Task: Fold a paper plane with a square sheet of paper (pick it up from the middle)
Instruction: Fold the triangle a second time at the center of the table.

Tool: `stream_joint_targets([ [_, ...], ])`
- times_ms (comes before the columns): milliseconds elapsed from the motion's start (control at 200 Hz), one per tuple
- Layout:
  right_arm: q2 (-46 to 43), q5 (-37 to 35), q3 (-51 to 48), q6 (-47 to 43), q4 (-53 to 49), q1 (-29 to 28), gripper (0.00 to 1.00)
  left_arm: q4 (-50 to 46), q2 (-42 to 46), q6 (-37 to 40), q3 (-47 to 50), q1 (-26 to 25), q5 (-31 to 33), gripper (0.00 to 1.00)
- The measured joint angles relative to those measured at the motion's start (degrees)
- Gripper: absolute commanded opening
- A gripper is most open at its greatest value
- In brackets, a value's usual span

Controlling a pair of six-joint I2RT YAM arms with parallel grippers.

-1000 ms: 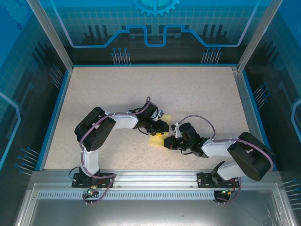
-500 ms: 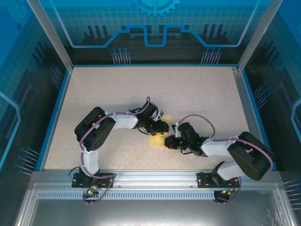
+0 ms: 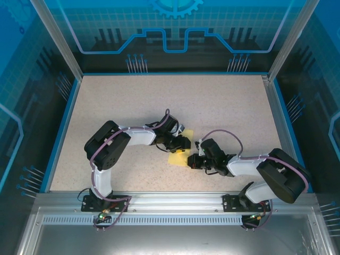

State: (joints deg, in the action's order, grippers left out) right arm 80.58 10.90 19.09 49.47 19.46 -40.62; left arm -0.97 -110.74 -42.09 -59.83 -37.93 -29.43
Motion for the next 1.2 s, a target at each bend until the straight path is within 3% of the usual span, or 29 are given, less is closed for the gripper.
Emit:
stream_joint_targets([
  [255, -0.4, 0.0, 0.1, -0.2, -0.4, 0.0, 0.04, 0.0, 0.0, 0.0, 0.0, 0.0, 0.0, 0.46],
  [530, -7.3, 0.3, 0.0, 0.6, -0.5, 0.0, 0.04, 0.0, -0.1, 0.0, 0.0, 0.0, 0.0, 0.46],
  [865, -1.1, 1.2, -0.4, 3.5, 4.6, -3.3, 0.04, 0.1, -0.2, 0.0, 0.0, 0.2, -0.5, 0.46],
  [1200, 0.5, -1.9, 0.7, 3.4, 1.0, -3.4, 0.04, 0.1, -0.2, 0.0, 0.0, 0.2, -0.5, 0.46],
])
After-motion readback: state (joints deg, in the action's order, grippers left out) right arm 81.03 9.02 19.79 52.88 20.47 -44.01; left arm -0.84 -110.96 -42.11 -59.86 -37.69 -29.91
